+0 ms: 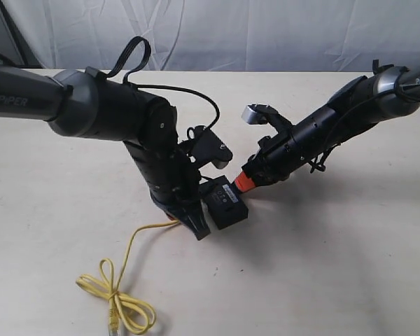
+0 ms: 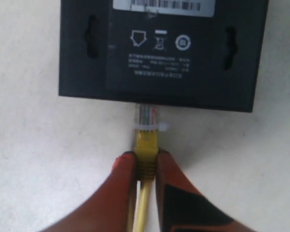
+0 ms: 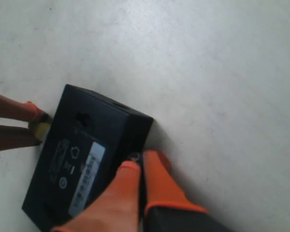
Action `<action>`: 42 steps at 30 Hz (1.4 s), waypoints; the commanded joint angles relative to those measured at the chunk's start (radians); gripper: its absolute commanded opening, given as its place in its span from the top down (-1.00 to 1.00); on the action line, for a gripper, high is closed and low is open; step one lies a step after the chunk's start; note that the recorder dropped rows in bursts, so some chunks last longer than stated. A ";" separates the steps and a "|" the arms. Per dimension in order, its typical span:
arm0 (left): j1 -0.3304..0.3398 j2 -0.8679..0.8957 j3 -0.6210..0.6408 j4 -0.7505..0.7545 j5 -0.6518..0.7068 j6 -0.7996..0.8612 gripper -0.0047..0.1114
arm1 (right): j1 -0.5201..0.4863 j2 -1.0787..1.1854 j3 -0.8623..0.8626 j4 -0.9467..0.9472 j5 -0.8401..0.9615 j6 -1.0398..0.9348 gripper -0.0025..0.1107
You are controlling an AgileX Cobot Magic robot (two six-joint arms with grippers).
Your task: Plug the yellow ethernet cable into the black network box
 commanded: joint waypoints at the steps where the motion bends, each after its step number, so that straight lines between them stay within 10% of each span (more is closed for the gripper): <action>1: -0.001 0.000 -0.002 0.015 -0.017 -0.001 0.91 | -0.003 0.013 0.007 -0.031 0.012 -0.007 0.97; 42: -0.001 0.056 -0.130 0.025 0.098 -0.005 0.91 | -0.003 0.013 0.007 0.017 -0.027 -0.062 0.97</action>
